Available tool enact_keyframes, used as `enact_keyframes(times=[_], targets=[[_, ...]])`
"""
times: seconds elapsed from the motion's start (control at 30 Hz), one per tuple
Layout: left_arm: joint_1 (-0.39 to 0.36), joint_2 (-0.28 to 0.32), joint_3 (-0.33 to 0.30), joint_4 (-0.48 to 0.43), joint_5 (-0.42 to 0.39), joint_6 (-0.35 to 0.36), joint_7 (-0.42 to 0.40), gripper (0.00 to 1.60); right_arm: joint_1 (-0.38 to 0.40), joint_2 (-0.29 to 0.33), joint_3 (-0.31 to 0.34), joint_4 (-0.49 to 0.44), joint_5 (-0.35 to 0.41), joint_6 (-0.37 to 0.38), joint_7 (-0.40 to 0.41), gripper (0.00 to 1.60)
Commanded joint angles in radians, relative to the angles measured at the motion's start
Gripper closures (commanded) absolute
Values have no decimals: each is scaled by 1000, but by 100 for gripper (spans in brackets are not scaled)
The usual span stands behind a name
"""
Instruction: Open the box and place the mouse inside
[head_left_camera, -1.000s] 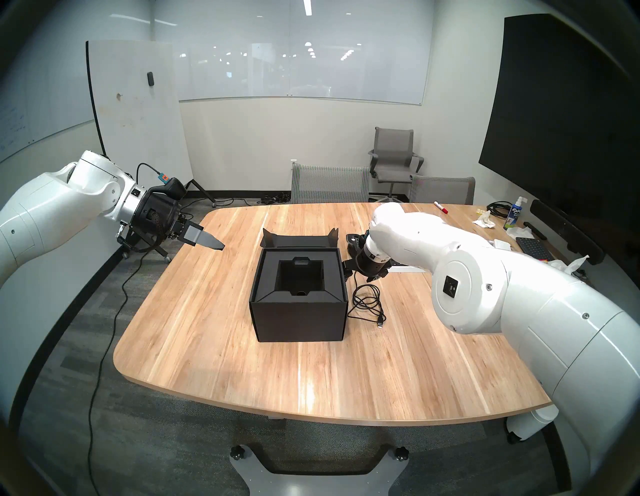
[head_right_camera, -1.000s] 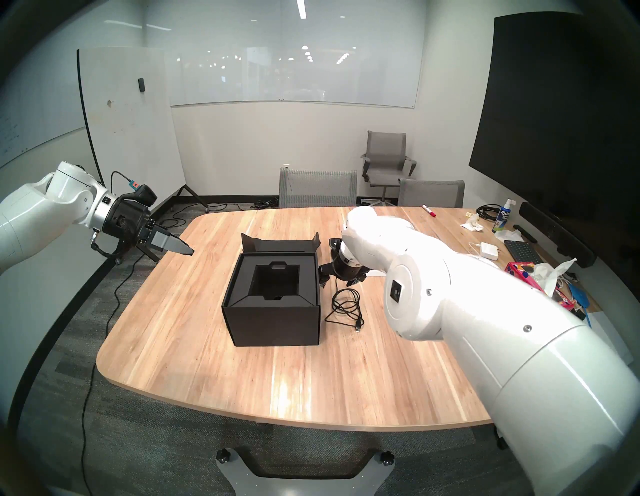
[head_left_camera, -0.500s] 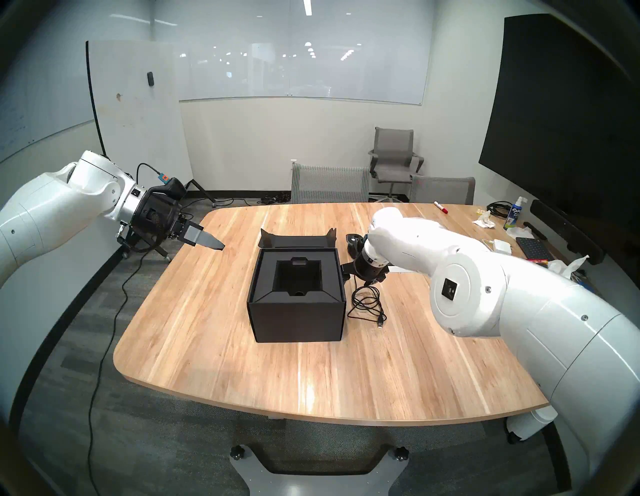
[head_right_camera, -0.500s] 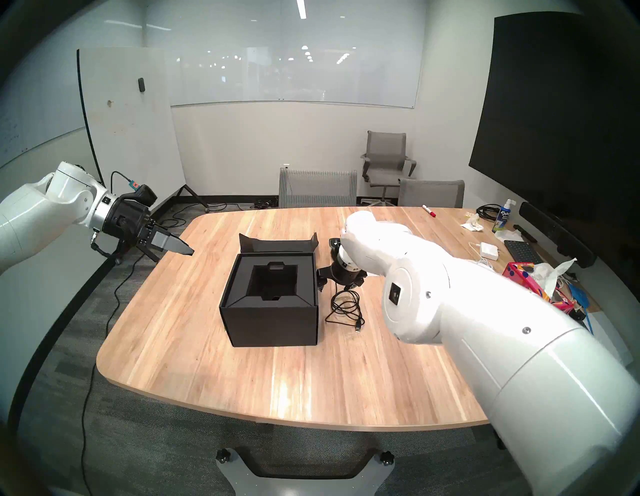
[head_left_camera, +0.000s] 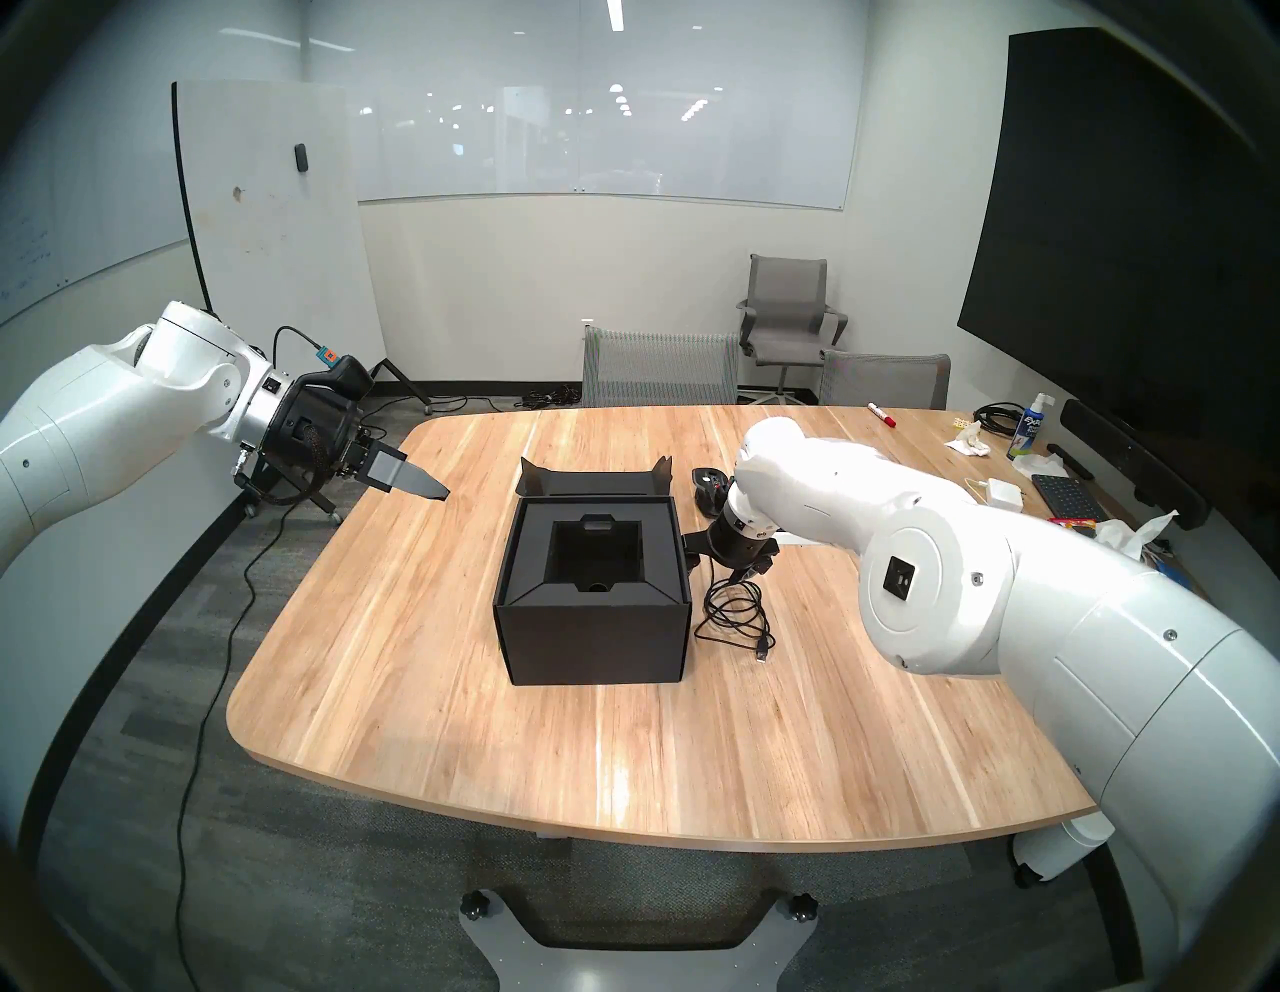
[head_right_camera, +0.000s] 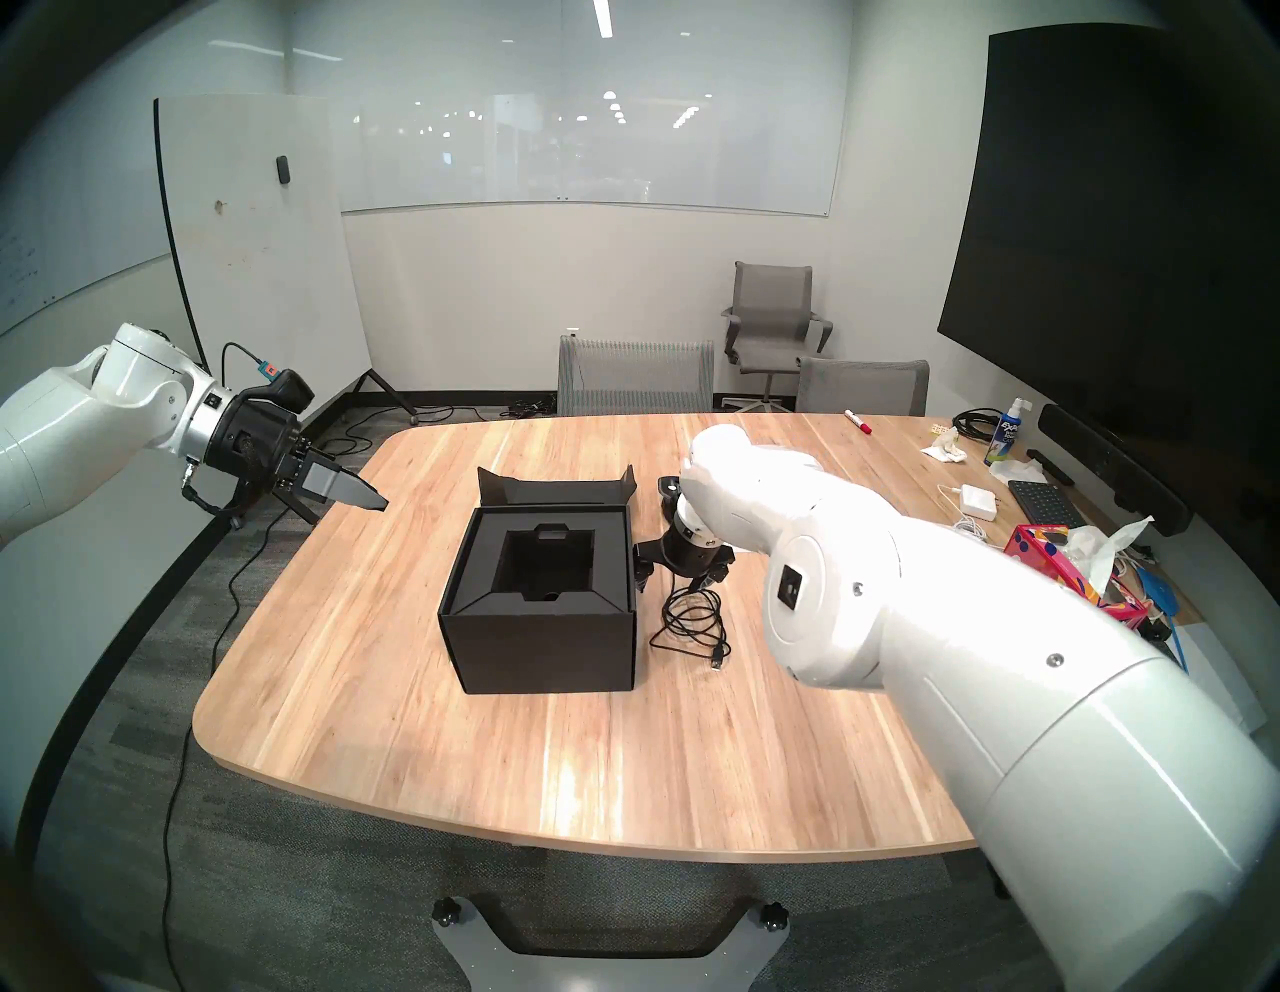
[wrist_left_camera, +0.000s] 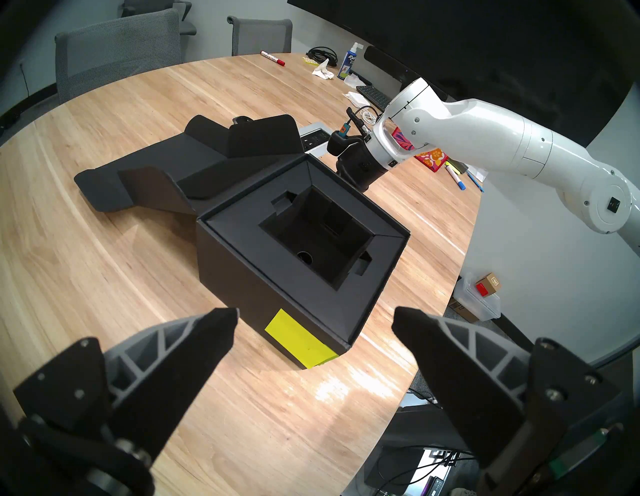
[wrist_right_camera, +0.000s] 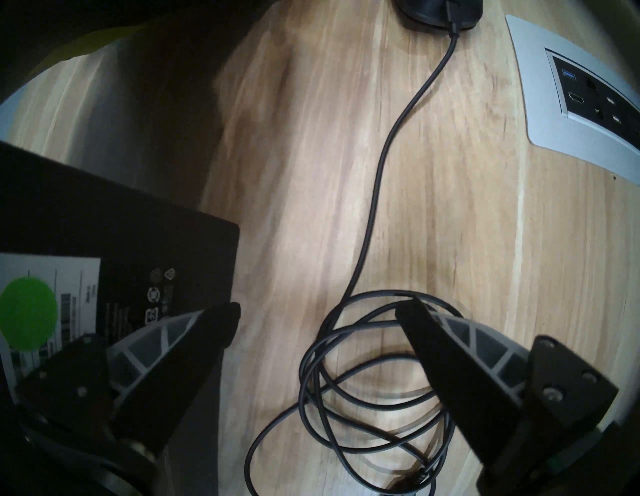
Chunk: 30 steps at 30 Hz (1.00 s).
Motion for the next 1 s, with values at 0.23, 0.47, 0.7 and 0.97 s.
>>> enact_keyframes(times=[0.23,0.47,0.7,0.97], targets=[[-19,0,-14,-2,-6,1,-13,0,26,9,19,16,14,27,-23,0],[-20,0,-14,-2,-6,1,-13,0,29,9,33,14,21,27,-41,42],[-20,0,-14,-2,-6,1,-13,0,30,9,44,11,25,27,-57,0],[-20,0,-14,-2,-6,1,-14,0,39,6,56,2,29,27,-81,0]])
